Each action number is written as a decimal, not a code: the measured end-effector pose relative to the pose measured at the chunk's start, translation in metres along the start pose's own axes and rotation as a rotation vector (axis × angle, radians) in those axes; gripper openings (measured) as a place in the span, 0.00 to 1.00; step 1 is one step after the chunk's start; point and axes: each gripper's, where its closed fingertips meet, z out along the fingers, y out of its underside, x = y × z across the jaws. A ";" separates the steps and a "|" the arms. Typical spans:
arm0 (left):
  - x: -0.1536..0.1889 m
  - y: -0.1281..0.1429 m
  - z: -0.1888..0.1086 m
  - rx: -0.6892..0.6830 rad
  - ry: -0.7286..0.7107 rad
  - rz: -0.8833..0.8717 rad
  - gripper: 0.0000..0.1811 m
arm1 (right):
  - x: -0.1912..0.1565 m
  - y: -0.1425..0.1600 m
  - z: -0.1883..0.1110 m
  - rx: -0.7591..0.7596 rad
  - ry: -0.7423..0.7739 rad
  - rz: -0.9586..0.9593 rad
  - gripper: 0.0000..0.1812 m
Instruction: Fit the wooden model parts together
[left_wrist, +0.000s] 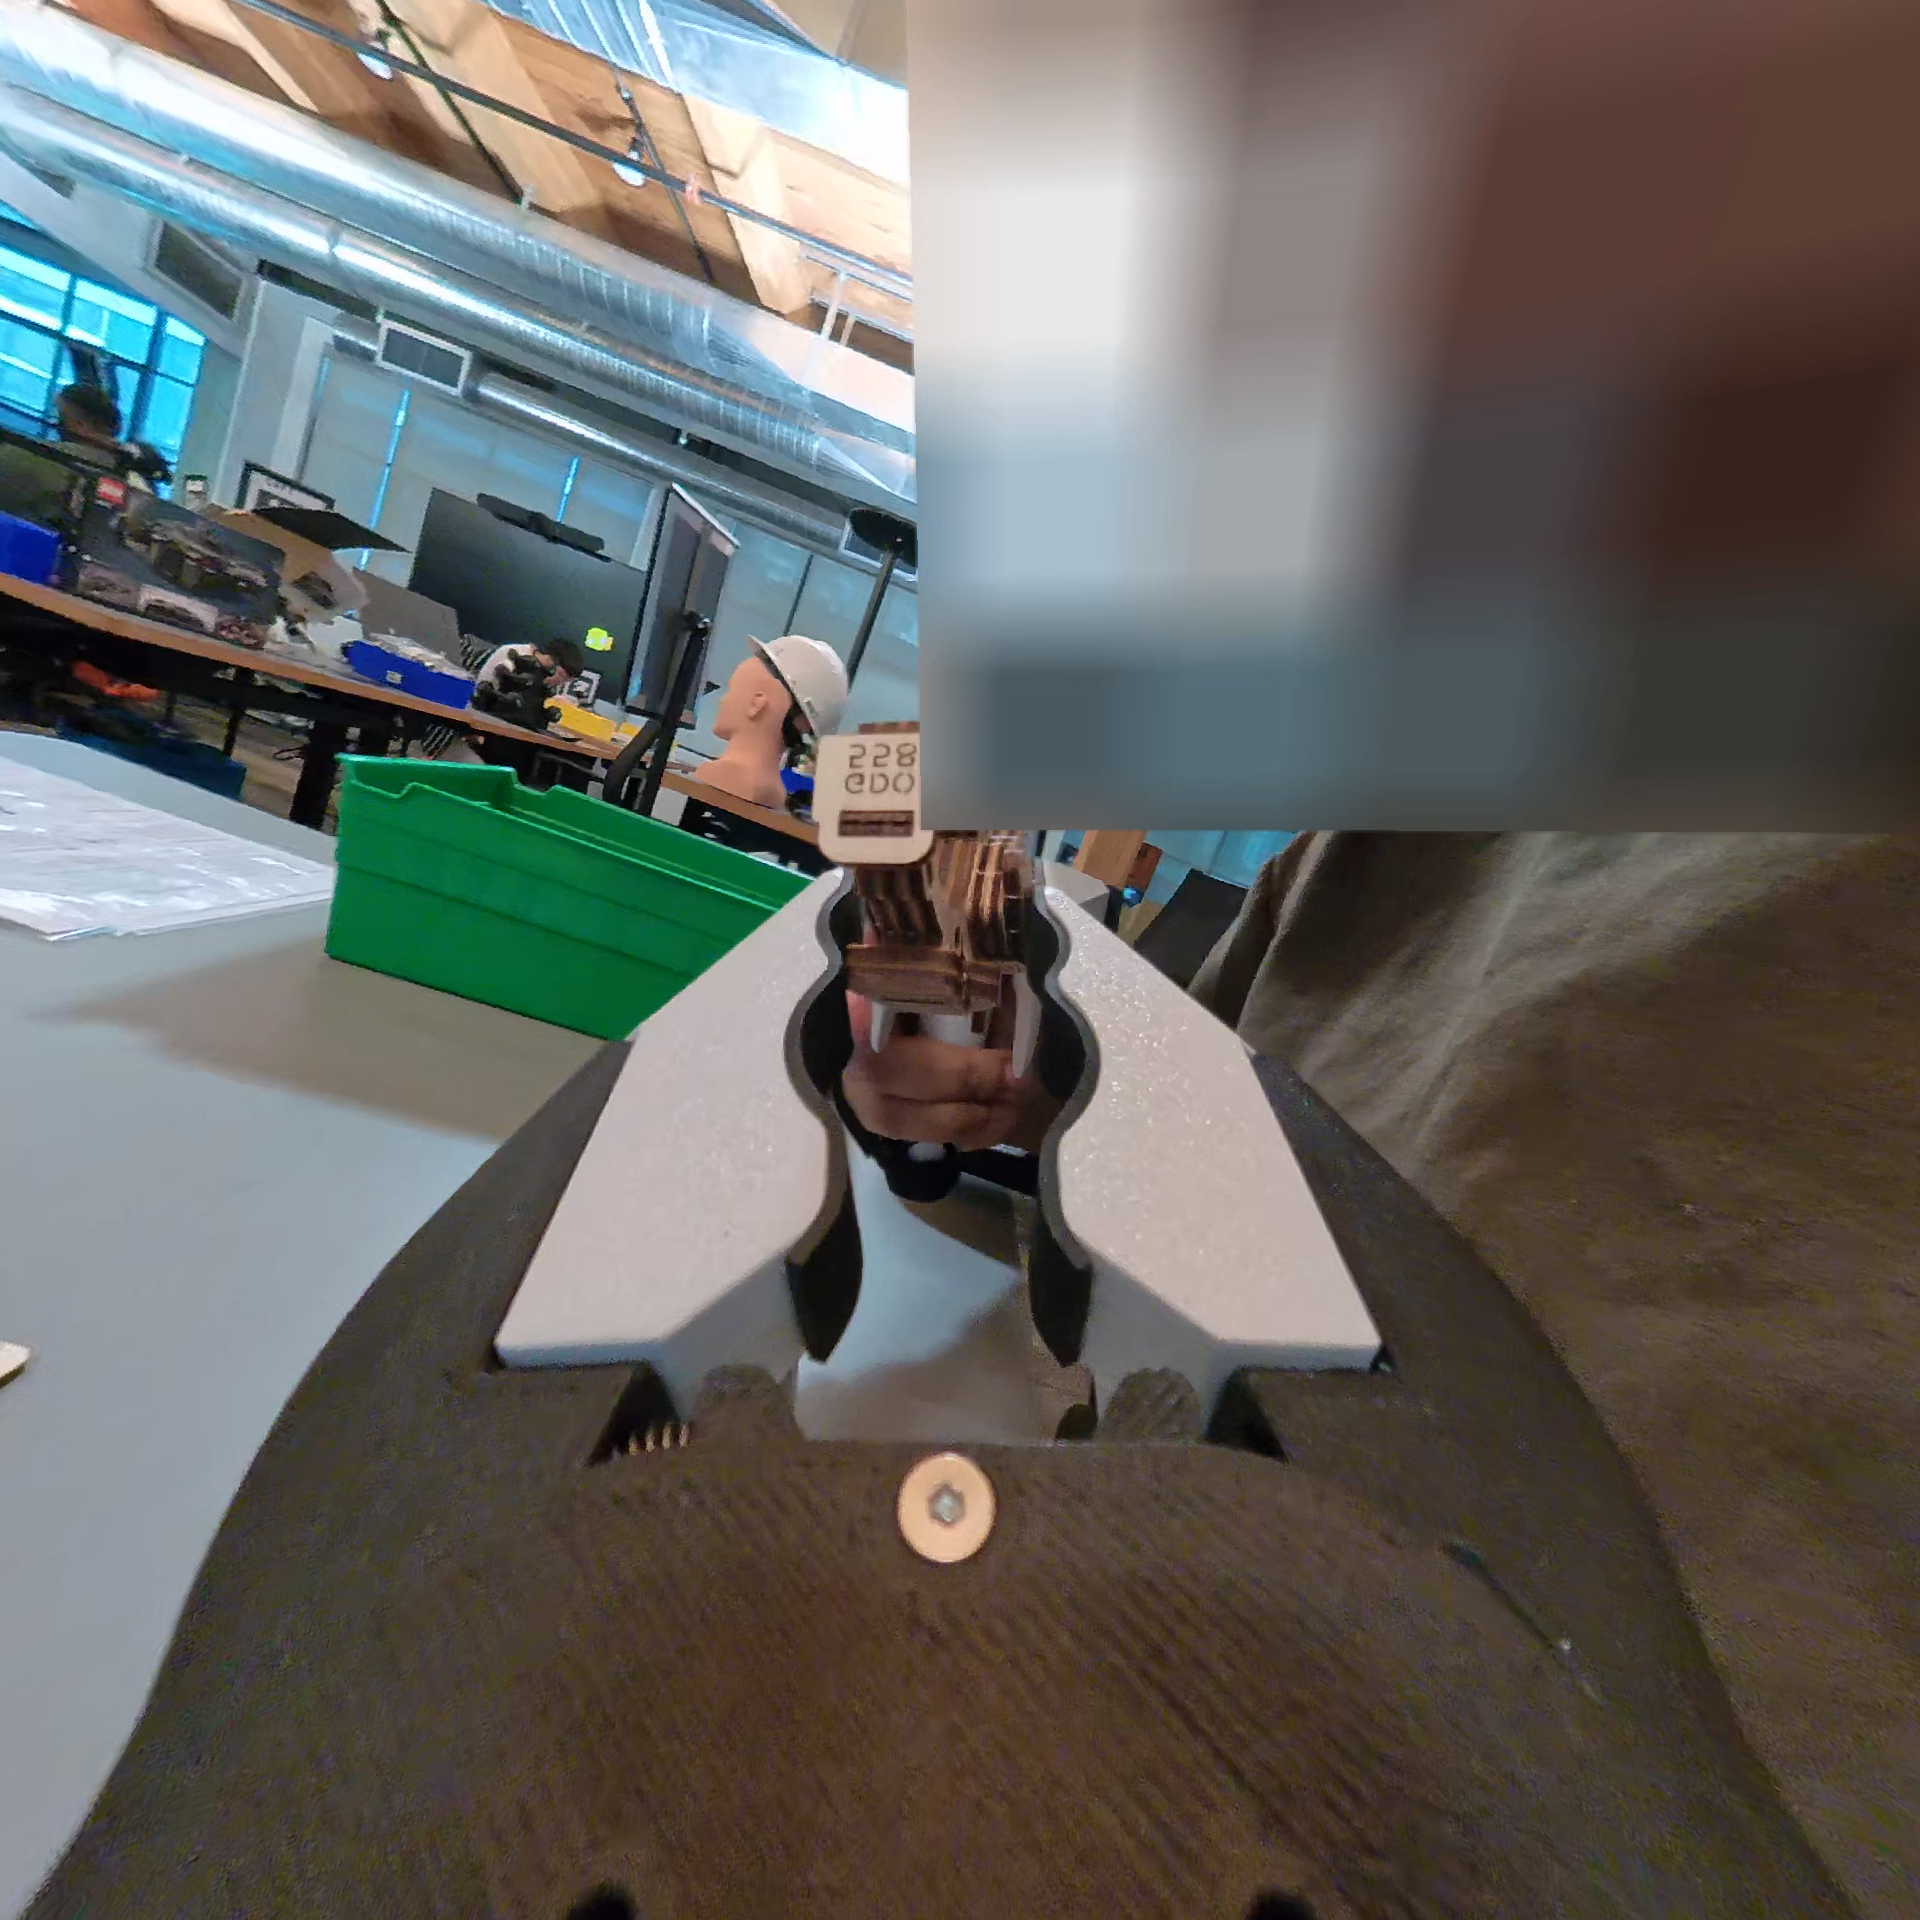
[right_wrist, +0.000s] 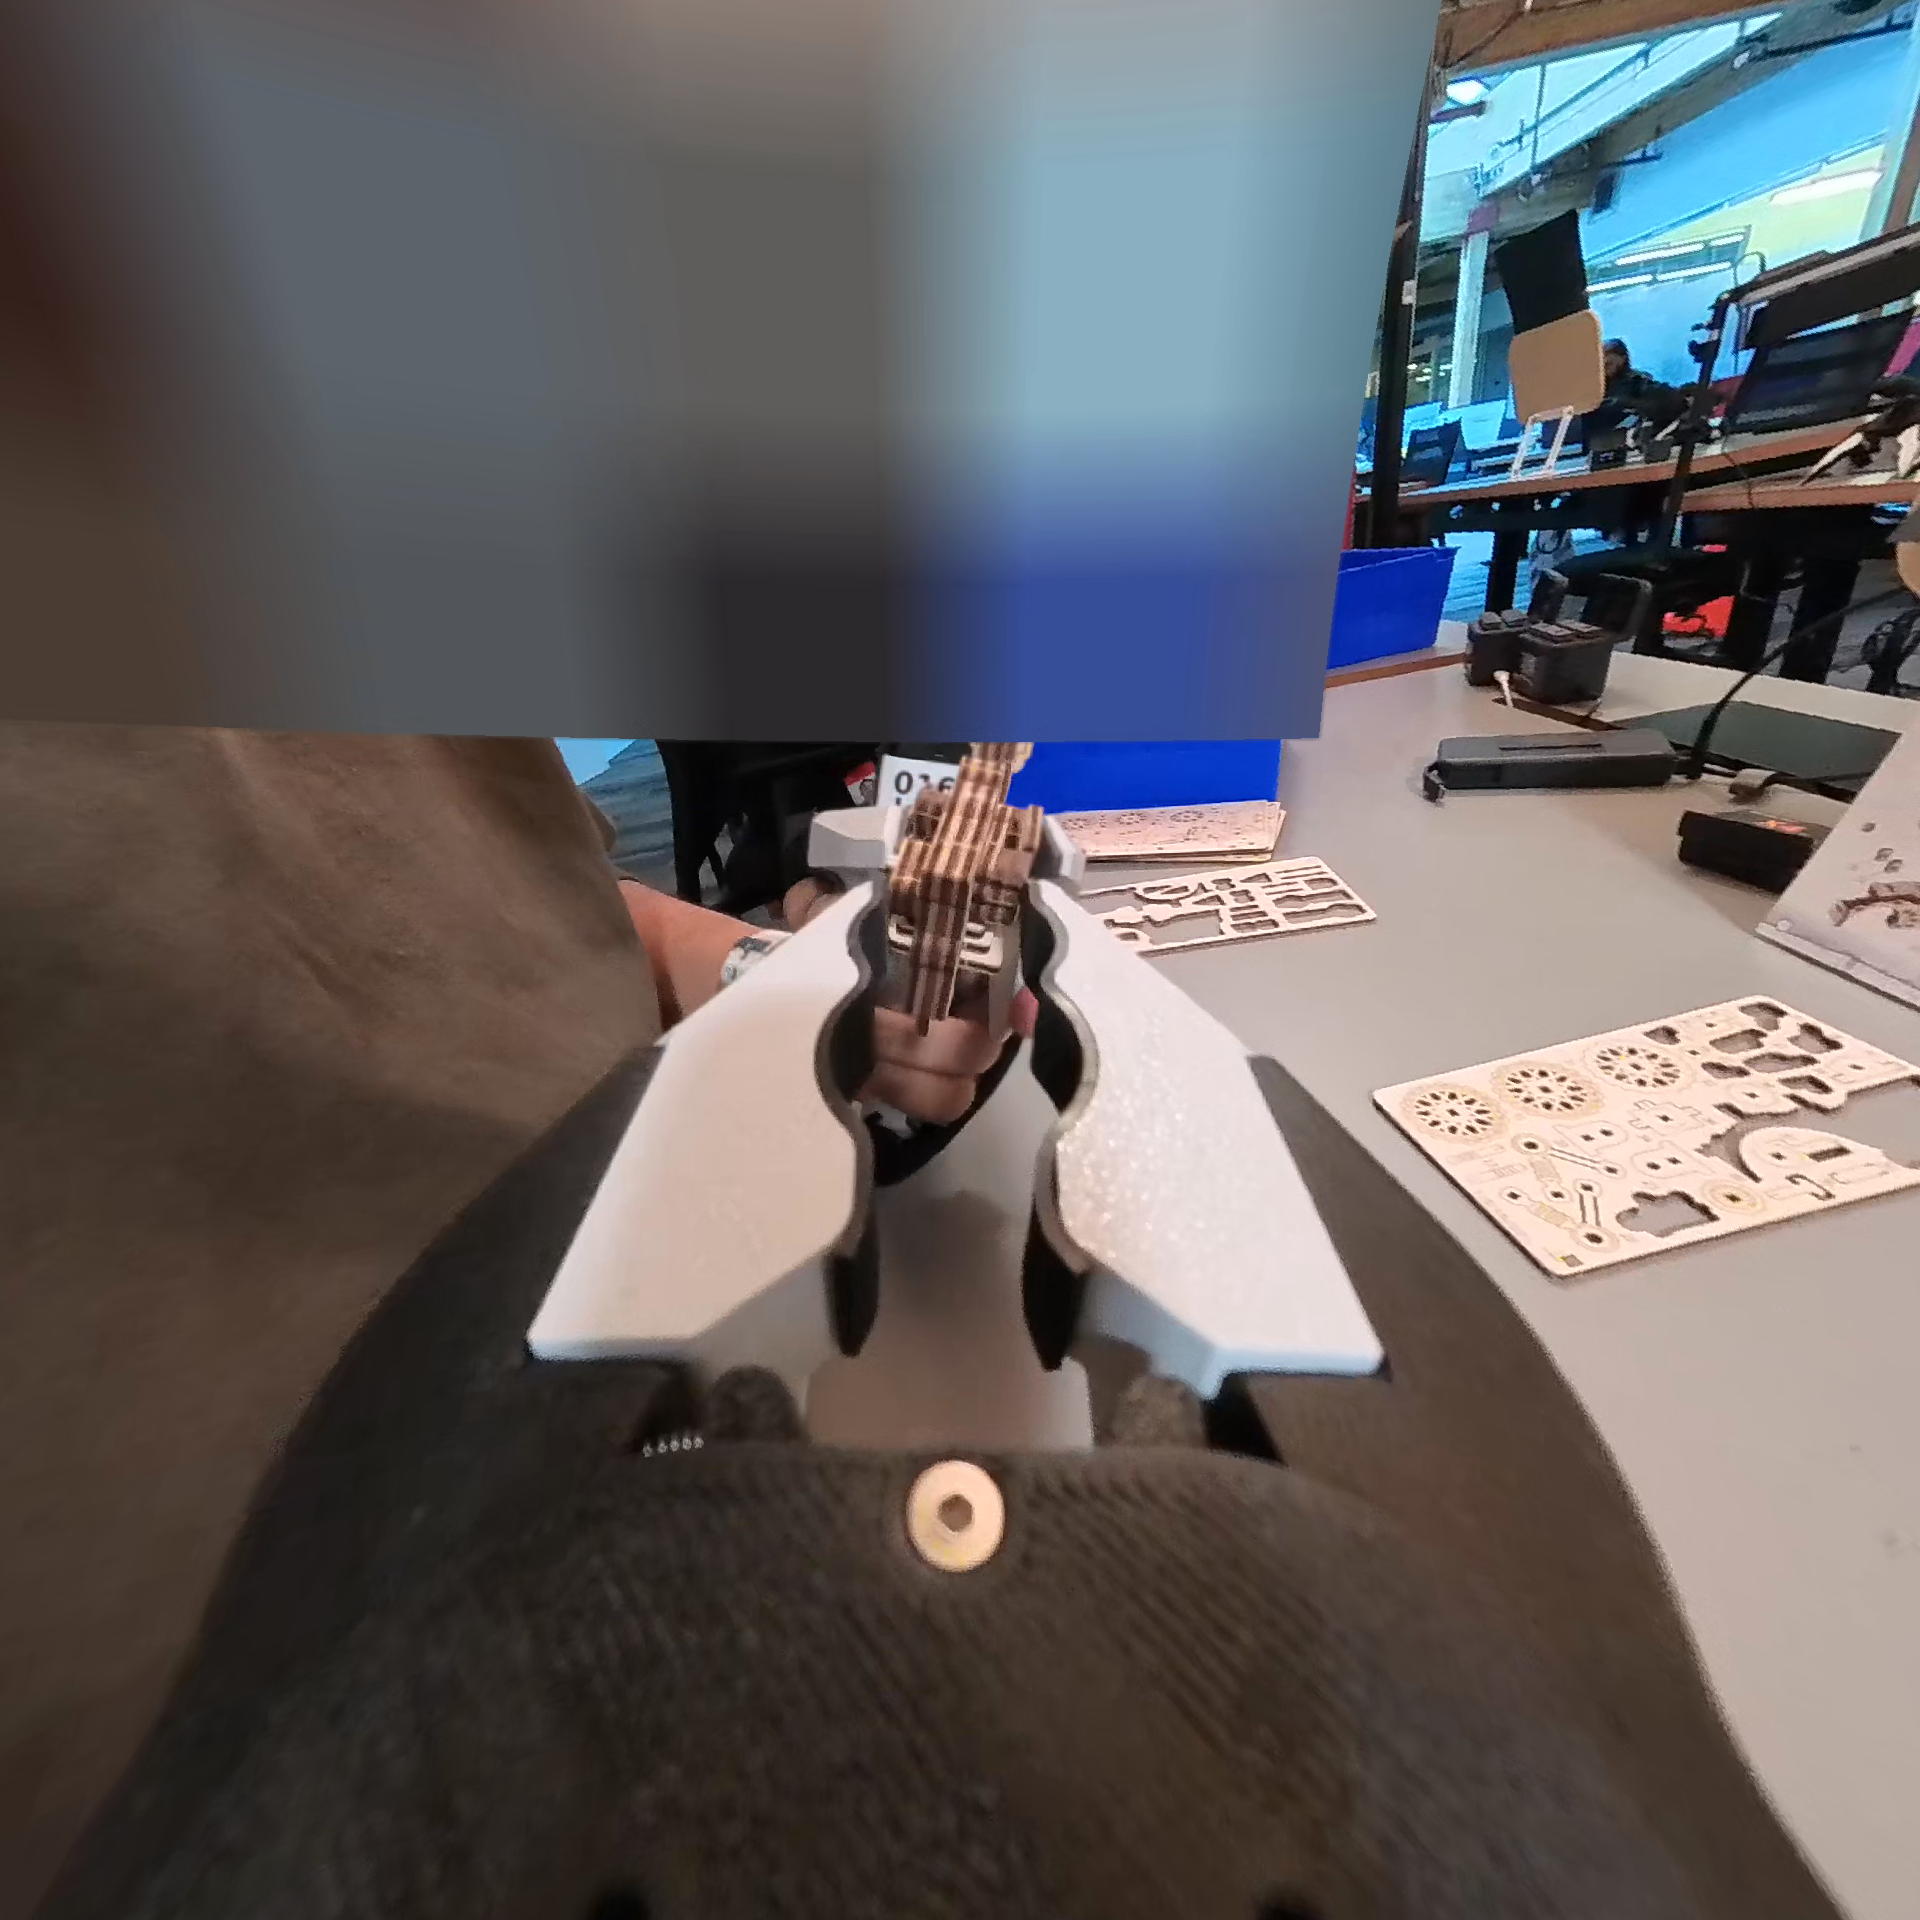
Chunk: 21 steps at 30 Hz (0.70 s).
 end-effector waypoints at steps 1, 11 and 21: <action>-0.003 0.000 -0.001 0.000 -0.018 0.002 0.16 | 0.002 0.000 0.000 -0.003 0.008 0.009 0.13; -0.026 0.003 -0.003 -0.028 -0.182 0.034 0.27 | 0.024 0.004 -0.005 -0.018 0.098 0.071 0.13; -0.034 0.006 -0.006 -0.066 -0.256 0.092 0.26 | 0.022 0.011 0.000 -0.073 0.151 -0.046 0.13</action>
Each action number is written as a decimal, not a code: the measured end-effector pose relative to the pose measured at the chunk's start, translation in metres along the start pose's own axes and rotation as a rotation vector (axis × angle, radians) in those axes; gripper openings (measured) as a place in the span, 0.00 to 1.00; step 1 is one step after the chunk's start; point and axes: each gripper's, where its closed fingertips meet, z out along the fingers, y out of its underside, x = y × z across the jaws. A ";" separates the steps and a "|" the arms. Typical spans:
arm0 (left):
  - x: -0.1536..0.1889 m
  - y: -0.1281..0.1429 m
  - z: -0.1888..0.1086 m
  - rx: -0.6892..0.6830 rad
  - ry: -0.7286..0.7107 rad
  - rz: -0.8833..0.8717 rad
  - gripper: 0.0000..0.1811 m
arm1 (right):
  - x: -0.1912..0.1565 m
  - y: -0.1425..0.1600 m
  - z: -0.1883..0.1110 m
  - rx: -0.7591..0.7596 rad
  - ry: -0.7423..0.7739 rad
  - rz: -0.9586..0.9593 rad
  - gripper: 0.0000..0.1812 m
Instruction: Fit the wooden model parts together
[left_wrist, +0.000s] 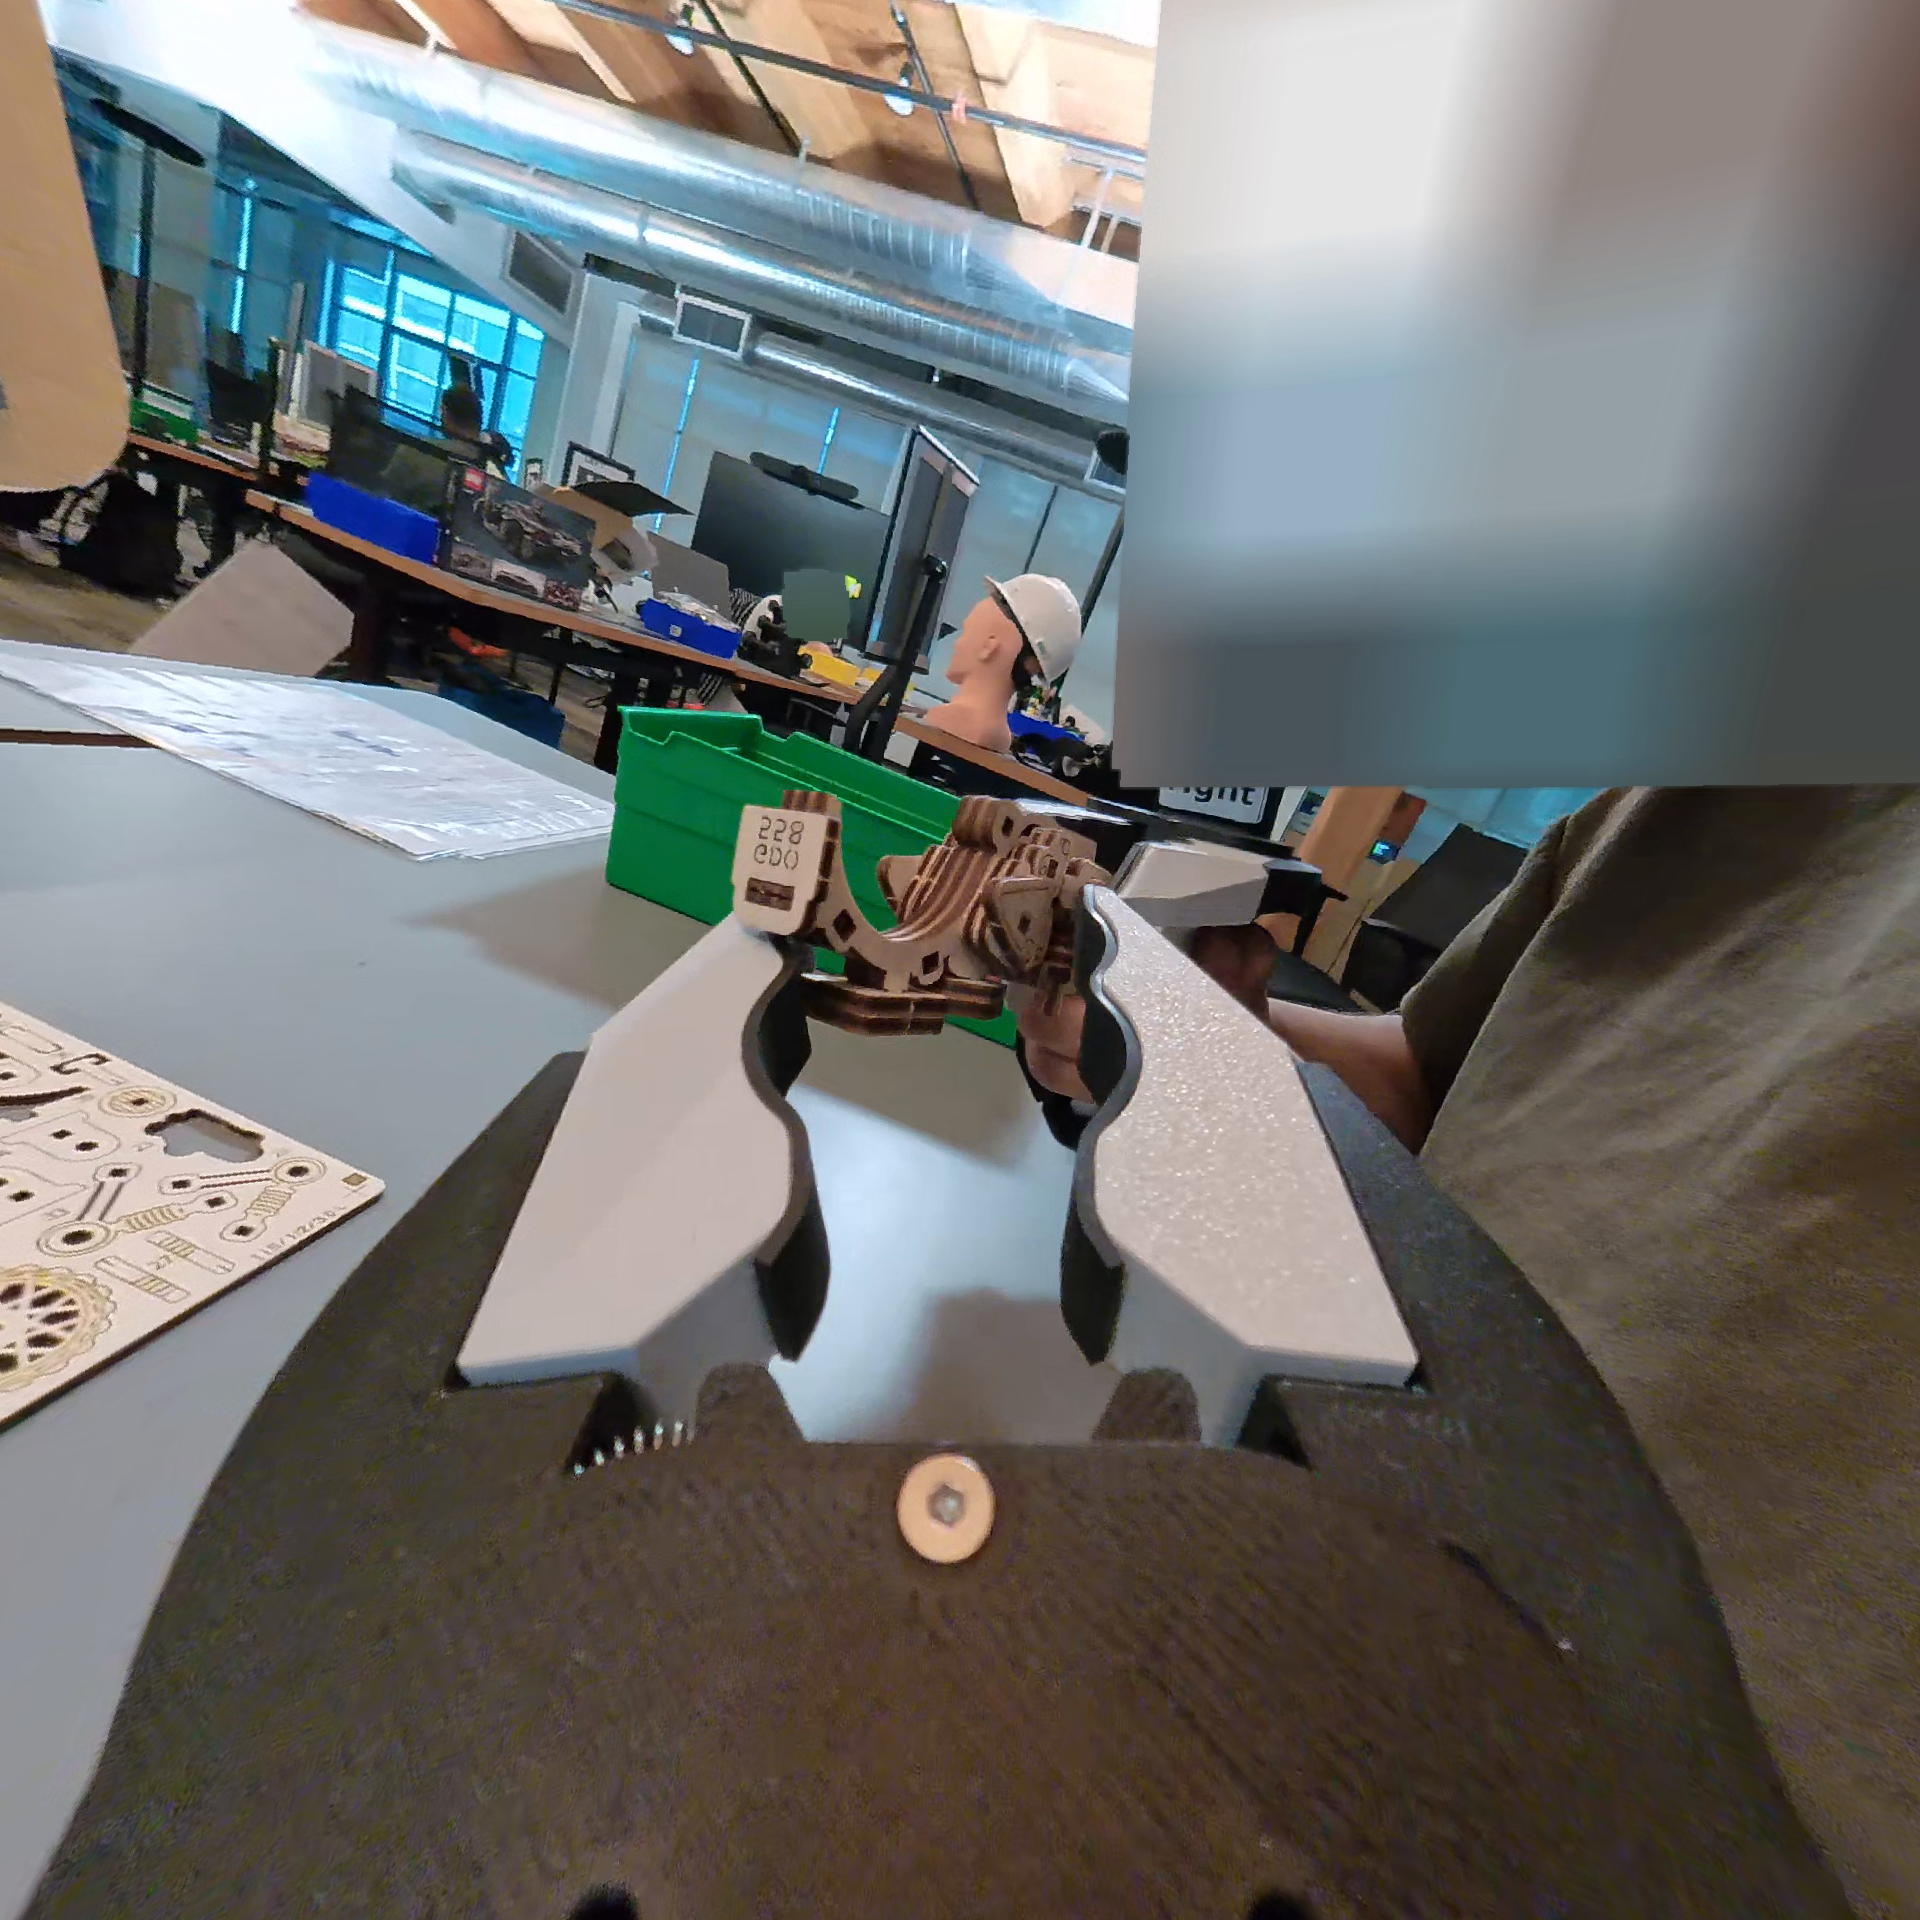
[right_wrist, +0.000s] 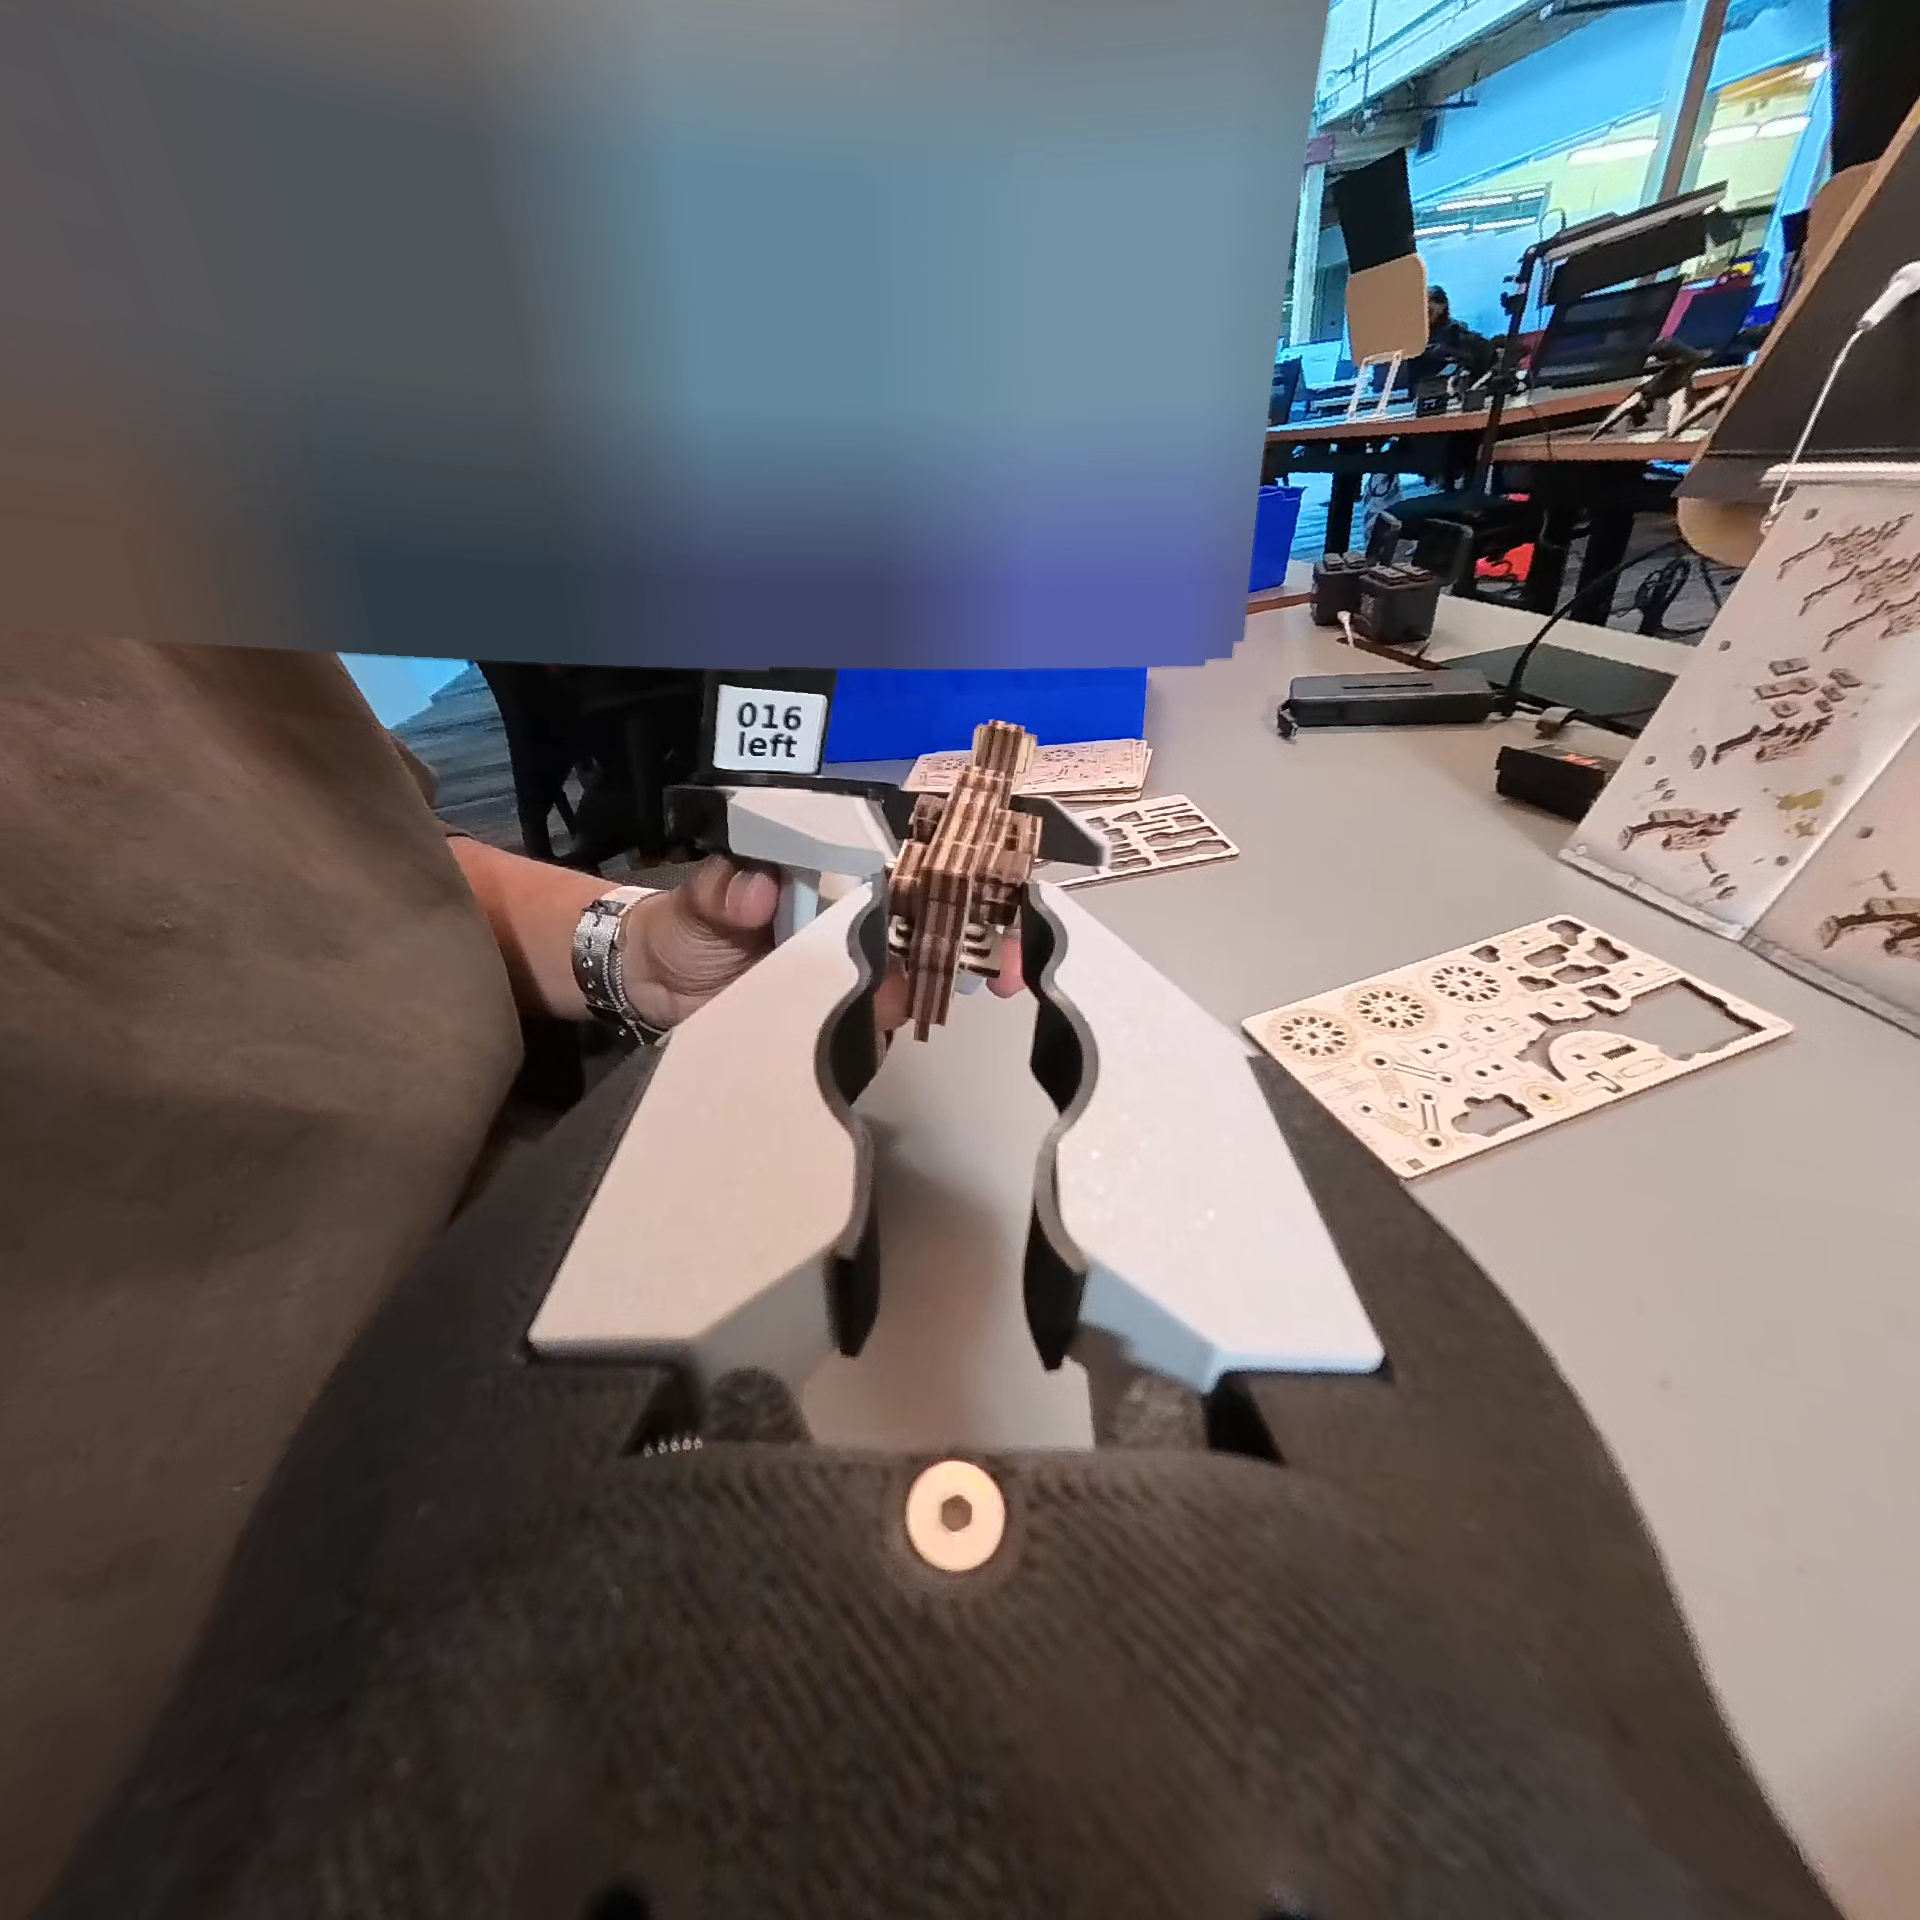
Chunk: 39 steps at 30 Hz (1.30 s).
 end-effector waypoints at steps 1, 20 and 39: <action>0.000 0.000 0.000 0.001 0.006 -0.014 0.25 | 0.000 0.000 0.000 0.003 -0.003 0.010 0.13; -0.008 0.007 -0.001 -0.043 -0.020 -0.061 0.25 | 0.006 0.012 0.001 -0.089 0.070 -0.119 0.13; -0.006 0.009 0.000 -0.058 -0.047 0.008 0.24 | 0.007 0.012 -0.001 -0.074 0.028 -0.045 0.13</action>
